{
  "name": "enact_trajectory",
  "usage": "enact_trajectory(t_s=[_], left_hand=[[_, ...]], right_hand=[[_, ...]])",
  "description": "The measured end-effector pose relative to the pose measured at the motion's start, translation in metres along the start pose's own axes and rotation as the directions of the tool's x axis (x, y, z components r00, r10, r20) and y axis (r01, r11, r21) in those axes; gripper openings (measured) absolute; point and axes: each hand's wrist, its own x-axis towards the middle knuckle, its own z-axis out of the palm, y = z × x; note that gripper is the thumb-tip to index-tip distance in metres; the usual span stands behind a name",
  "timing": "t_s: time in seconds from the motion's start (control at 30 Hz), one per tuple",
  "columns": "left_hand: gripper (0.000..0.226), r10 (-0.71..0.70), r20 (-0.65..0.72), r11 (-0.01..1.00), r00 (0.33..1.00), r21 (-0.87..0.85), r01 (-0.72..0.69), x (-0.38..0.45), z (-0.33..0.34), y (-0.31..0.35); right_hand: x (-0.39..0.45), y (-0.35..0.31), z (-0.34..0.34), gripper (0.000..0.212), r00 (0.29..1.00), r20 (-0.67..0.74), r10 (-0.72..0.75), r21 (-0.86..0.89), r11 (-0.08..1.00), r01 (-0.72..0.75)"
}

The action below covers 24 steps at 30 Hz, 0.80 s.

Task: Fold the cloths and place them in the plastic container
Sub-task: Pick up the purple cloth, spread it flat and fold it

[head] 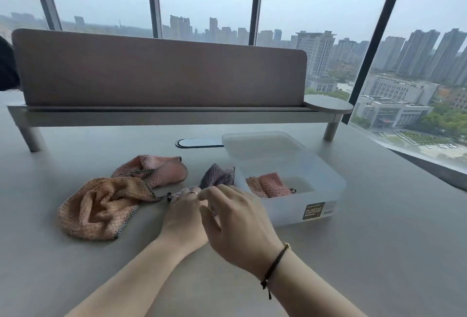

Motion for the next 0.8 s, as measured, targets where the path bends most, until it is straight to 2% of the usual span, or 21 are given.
enact_trajectory(t_s=[0.1, 0.17, 0.23, 0.3, 0.37, 0.47, 0.53, 0.67, 0.8], left_hand=[[0.029, 0.101, -0.05, 0.995, 0.994, 0.016, -0.101, -0.034, -0.017, -0.015], [0.018, 0.023, -0.073, 0.985, 0.997, -0.169, -0.035, -0.049, -0.031, -0.027], [0.031, -0.025, -0.043, 0.919, 0.999, -0.394, 0.006, -0.062, -0.041, -0.037], [0.043, 0.018, -0.021, 0.869, 1.0, -0.494, -0.026, -0.071, -0.045, -0.043], [0.044, 0.019, -0.031, 0.82, 0.999, -0.572, -0.033, -0.075, -0.049, -0.038], [0.041, -0.004, -0.034, 0.739, 0.999, -0.673, -0.02, -0.076, -0.051, -0.025], [0.044, 0.011, -0.071, 0.751, 0.997, -0.658, -0.055, -0.076, -0.054, -0.022], [0.043, 0.082, -0.192, 0.835, 0.978, -0.522, -0.173, -0.078, -0.064, -0.022], [0.02, 0.032, -0.277, 0.795, 0.96, -0.575, -0.193, -0.084, -0.08, -0.016]], right_hand=[[-0.019, -0.011, 0.036, 0.03, 0.986, 0.162, 0.042, 0.101, 0.993, -0.059], [-0.025, -0.011, 0.046, 0.048, 0.965, 0.236, 0.114, 0.168, 0.973, -0.156], [-0.029, -0.007, 0.05, 0.056, 0.954, 0.265, 0.138, 0.16, 0.97, -0.185], [-0.031, -0.005, 0.052, 0.056, 0.959, 0.263, 0.105, 0.117, 0.983, -0.14], [-0.032, -0.003, 0.054, 0.05, 0.958, 0.271, 0.095, 0.098, 0.987, -0.126], [-0.032, -0.001, 0.055, 0.031, 0.969, 0.218, 0.119, 0.073, 0.988, -0.138], [-0.033, 0.001, 0.053, 0.021, 0.98, 0.128, 0.154, 0.065, 0.985, -0.163], [-0.036, 0.001, 0.046, 0.025, 0.979, 0.004, 0.203, 0.039, 0.978, -0.203], [-0.038, -0.004, 0.034, 0.024, 0.982, -0.075, 0.173, 0.04, 0.985, -0.17]])
